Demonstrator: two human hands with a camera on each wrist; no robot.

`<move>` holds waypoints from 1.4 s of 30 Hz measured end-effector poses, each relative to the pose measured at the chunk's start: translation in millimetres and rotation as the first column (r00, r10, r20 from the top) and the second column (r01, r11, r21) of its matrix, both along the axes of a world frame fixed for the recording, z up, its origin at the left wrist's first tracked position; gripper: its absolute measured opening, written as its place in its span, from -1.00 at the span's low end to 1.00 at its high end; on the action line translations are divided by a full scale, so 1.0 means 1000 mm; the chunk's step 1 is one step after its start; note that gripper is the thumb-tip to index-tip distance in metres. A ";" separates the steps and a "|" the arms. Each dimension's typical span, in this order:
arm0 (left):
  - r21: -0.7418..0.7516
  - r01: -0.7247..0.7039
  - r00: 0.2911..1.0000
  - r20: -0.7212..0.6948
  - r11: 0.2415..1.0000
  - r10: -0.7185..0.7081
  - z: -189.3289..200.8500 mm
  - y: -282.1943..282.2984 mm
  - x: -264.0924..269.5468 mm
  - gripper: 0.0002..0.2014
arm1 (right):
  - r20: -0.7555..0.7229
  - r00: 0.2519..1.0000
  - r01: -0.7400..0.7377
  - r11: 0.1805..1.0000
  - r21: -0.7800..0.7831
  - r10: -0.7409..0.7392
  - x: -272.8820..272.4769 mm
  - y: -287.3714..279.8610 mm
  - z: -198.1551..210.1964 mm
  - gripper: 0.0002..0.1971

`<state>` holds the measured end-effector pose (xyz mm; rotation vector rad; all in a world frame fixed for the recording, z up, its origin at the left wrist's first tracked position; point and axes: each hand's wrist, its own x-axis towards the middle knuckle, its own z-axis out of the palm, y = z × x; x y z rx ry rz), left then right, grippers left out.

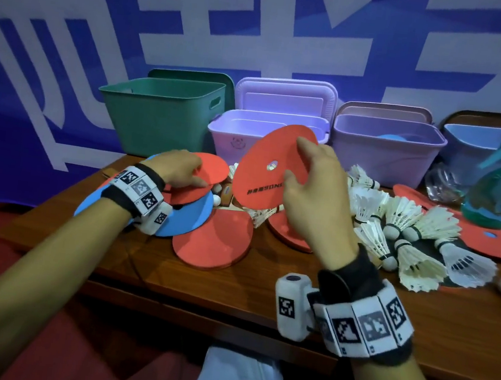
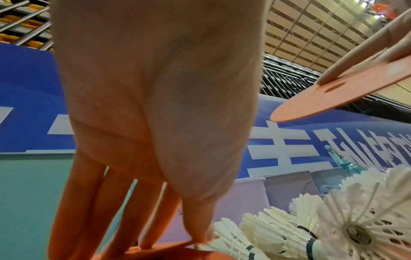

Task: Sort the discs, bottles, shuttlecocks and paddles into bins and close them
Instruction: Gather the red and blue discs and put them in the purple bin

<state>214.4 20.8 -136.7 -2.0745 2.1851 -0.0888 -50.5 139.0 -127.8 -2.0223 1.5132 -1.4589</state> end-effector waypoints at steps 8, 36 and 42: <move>-0.154 0.152 0.968 0.225 0.976 -0.115 0.013 0.012 -0.022 -0.73 | 0.135 0.990 -0.031 0.999 -0.013 0.033 -0.010 -0.002 0.000 -0.33; -0.810 0.121 0.490 -0.453 0.573 -0.744 0.080 -0.049 -0.309 -0.55 | 0.234 0.855 0.500 0.854 -0.143 -0.462 -0.185 -0.061 0.038 -0.15; -0.774 0.073 0.436 -0.542 0.629 -0.718 0.068 -0.107 -0.348 -0.70 | 0.140 0.864 0.496 0.864 -0.085 -0.483 -0.212 -0.121 0.047 -0.31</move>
